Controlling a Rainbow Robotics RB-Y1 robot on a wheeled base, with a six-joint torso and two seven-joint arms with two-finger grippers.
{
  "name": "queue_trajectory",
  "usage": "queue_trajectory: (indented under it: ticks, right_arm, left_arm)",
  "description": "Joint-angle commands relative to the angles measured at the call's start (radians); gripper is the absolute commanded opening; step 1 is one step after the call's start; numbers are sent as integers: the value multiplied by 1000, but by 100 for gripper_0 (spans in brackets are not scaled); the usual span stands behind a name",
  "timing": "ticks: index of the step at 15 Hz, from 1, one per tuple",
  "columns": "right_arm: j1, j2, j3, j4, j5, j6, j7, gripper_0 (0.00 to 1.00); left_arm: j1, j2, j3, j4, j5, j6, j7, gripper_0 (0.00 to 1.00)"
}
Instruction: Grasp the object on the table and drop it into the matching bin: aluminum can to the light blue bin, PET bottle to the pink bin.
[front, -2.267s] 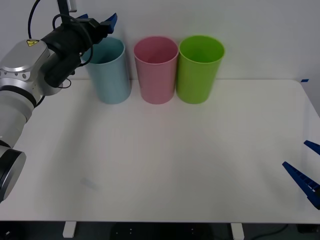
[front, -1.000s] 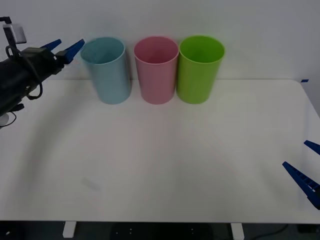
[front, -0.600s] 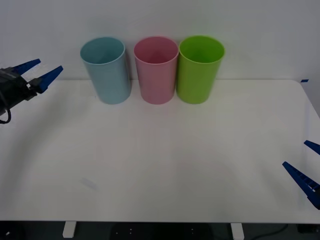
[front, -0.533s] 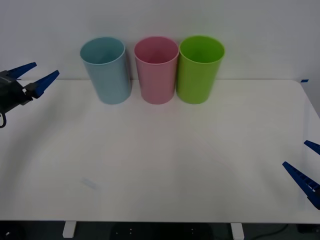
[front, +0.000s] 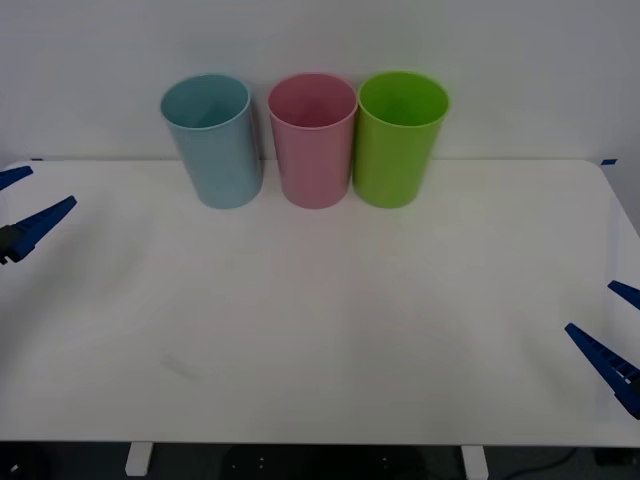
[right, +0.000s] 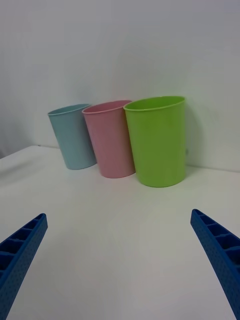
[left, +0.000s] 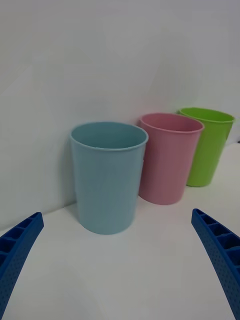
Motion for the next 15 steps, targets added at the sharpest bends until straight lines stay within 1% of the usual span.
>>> queue_trajectory:
  ticks: [1,7,11,15]
  right_arm:
    - [0,0,0,0,0,0,0,100]
    - [0,0,0,0,0,0,0,100]
    - [0,0,0,0,0,0,0,100]
    - [0,0,0,0,0,0,0,100]
  left_arm:
    - [66,0,27,-37,-1,-29,-18,100]
    - [171,0,84,-88,-1,-84,-41,100]
    - [206,1,107,-105,8,-114,-41,100]
    - [217,1,107,-105,9,-133,-38,100]
